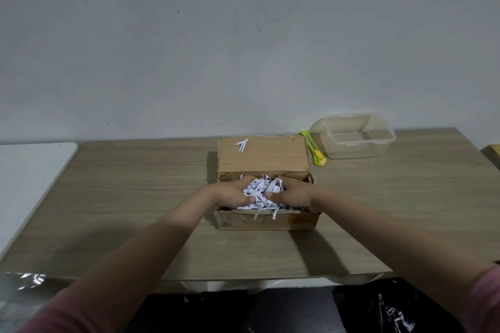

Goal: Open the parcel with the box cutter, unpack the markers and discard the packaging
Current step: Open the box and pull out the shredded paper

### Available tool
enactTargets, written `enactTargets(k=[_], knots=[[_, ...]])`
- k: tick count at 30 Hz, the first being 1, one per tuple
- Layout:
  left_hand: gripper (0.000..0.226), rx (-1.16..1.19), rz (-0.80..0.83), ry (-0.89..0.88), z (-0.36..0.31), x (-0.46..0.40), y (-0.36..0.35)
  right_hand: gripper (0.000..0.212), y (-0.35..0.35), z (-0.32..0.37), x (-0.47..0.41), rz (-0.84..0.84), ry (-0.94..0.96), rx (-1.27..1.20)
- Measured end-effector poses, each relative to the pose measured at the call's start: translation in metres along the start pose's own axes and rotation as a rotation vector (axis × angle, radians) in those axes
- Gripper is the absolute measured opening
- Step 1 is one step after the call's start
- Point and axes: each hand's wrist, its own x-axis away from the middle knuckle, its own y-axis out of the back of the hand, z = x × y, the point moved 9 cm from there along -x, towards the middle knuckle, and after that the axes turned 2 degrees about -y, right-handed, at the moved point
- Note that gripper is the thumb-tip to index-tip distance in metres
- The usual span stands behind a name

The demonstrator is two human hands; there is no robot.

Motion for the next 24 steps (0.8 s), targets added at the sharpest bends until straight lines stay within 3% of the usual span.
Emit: enactTargets(k=[4,8,11,20,22,24], knots=[[0.060,0.141,-0.033,-0.075,0.002,0.001,-0.002,0.040,-0.002,-0.004,0.000,-0.007,0.021,-0.138],[0.060,0.241,-0.053,-0.089,0.009,-0.004,-0.003,0.062,-0.006,-0.008,-0.003,0.017,0.014,-0.233],[0.060,0.330,-0.052,-0.101,0.011,-0.004,-0.004,0.046,-0.008,-0.009,-0.006,0.023,0.035,-0.306],[0.057,0.465,-0.085,-0.151,0.012,-0.002,-0.002,0.033,-0.012,-0.005,-0.006,0.090,0.045,-0.344],[0.059,0.454,-0.099,-0.151,0.012,-0.003,-0.002,0.022,-0.012,-0.006,-0.003,0.086,0.033,-0.352],[0.064,0.450,-0.111,-0.136,0.011,-0.002,0.000,0.029,-0.010,-0.006,-0.004,0.080,0.028,-0.356]])
